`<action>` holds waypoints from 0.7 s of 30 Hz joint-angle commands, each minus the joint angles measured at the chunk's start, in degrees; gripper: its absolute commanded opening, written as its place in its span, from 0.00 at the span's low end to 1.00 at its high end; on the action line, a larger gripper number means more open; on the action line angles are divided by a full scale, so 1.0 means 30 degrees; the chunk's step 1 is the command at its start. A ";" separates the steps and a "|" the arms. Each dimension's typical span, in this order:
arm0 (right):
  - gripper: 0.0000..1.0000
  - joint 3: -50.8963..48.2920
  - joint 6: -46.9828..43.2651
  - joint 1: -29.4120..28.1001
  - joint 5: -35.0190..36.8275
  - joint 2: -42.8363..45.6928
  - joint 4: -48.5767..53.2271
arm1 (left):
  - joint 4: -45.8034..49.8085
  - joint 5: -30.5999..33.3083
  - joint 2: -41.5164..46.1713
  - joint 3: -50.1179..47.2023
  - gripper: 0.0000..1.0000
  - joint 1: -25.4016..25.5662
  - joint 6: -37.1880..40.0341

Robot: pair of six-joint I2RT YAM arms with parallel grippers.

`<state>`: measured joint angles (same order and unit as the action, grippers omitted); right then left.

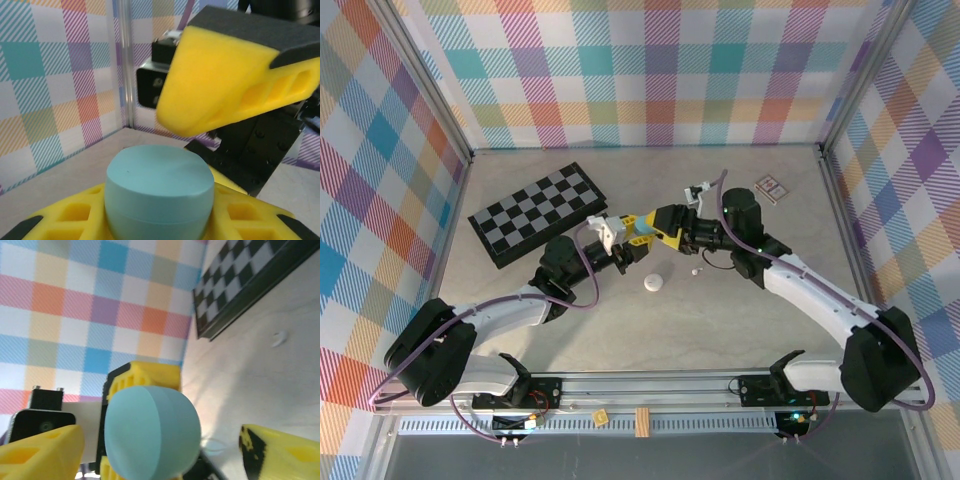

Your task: Insert the wireless bluetooth earbuds into the charging case

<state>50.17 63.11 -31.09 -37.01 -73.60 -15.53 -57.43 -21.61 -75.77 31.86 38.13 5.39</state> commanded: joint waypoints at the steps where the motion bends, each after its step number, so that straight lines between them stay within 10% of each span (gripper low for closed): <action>1: 0.71 -0.0259 0.3403 -0.0005 -0.2538 -0.0758 -0.4742 | -0.1526 -0.0797 -0.0260 0.0770 0.38 0.0143 -0.0682; 14: 0.22 -0.0231 0.2095 0.0055 -0.1489 -0.0296 -0.3055 | -0.0761 -0.1043 0.0606 0.0300 0.40 0.0151 -0.0310; 21: 0.22 0.0265 -0.1512 0.0440 0.0456 0.0002 0.0978 | 0.1908 -0.0305 0.2098 -0.0402 0.88 0.0155 0.0623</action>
<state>49.47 65.69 -30.57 -38.98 -75.02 -19.20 -55.40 -23.03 -72.31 32.03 38.24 5.39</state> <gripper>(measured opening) 0.307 0.849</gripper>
